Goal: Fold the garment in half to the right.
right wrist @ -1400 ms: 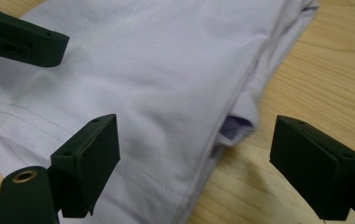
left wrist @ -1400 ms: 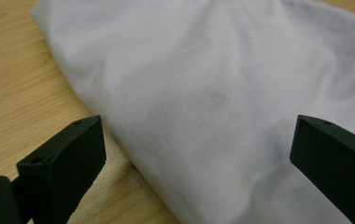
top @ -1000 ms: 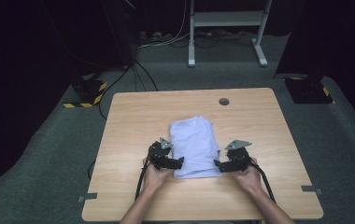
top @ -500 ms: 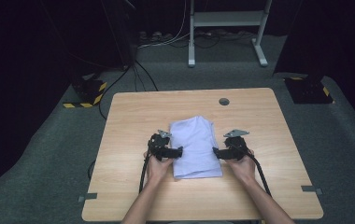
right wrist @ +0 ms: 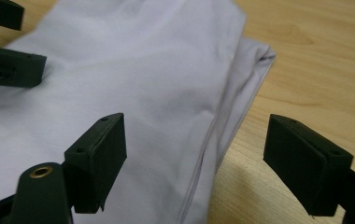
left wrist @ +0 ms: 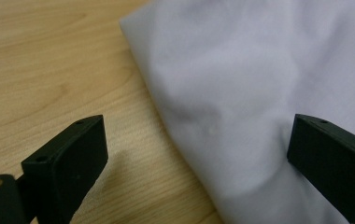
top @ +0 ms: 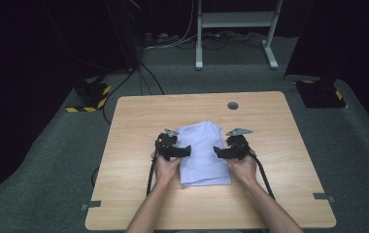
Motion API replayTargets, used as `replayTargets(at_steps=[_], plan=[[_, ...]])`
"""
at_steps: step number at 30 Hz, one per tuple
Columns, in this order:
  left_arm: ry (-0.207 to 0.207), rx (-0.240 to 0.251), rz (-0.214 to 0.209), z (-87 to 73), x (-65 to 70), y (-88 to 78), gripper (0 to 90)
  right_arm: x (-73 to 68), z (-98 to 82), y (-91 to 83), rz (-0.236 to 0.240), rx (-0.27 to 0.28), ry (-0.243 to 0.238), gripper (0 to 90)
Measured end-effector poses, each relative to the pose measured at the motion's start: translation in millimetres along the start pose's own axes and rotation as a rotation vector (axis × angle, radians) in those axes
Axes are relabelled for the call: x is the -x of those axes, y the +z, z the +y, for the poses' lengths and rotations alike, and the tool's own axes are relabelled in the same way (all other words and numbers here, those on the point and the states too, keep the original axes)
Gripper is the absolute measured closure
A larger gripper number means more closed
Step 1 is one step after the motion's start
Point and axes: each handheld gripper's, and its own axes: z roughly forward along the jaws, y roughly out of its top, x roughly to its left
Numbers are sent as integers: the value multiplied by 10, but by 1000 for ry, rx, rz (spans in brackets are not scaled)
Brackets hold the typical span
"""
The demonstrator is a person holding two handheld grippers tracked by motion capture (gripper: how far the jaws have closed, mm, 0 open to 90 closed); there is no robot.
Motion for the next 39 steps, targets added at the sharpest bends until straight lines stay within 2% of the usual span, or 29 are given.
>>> replayTargets(at_steps=[2,4,5,7,10,12,13,16,17,19,20,21,22,24,26,28,30,32,34,37,39], plan=[[-5,4,-10,-43,-34,-19,52,-6,-48,101,-41,-54,-25,200],[-11,14,-17,-61,-82,-66,48,68,-104,100,-17,-61,6,192],[-13,20,-15,-62,-96,-84,48,97,-105,72,-31,-71,9,193],[-30,44,-12,-44,-123,-112,51,136,-93,6,-57,-68,-12,198],[-47,71,-18,1,-112,-95,63,152,-60,-38,-40,-35,10,206],[-18,39,4,13,-66,-29,64,88,-44,-33,-13,-12,0,208],[-1,16,18,5,-50,5,64,56,-44,-20,-7,-17,-15,207],[-12,15,17,-11,-94,-26,57,-21,-93,71,-23,-77,-87,193],[-6,18,19,-17,-110,-57,56,12,-111,70,-10,-74,-73,189],[-5,30,23,-29,-129,-138,58,89,-123,26,-35,-86,-52,180],[-17,35,21,-32,-136,-187,61,106,-126,0,-41,-87,-56,180],[-48,54,-1,-44,-136,-245,64,117,-129,-41,-45,-85,-64,181],[-69,79,-40,-59,-119,-299,72,113,-135,-91,-49,-74,-70,187],[-44,107,-77,-88,1,-382,74,77,-156,-199,-20,-38,-61,188],[-4,102,-112,-104,140,-396,73,-31,-172,-281,26,-8,-75,192],[44,89,-125,-118,272,-372,70,-163,-196,-308,62,10,-105,198],[92,68,-124,-137,369,-329,70,-291,-224,-276,94,-8,-148,200],[154,28,-87,-184,449,-263,64,-378,-264,-212,105,-38,-187,198],[167,29,-82,-230,452,-249,61,-402,-311,-158,98,-54,-203,207],[170,18,-96,-282,378,-276,60,-381,-391,-169,94,-27,-222,223],[175,-1,-70,-327,321,-308,61,-373,-416,-216,65,-37,-249,222]])
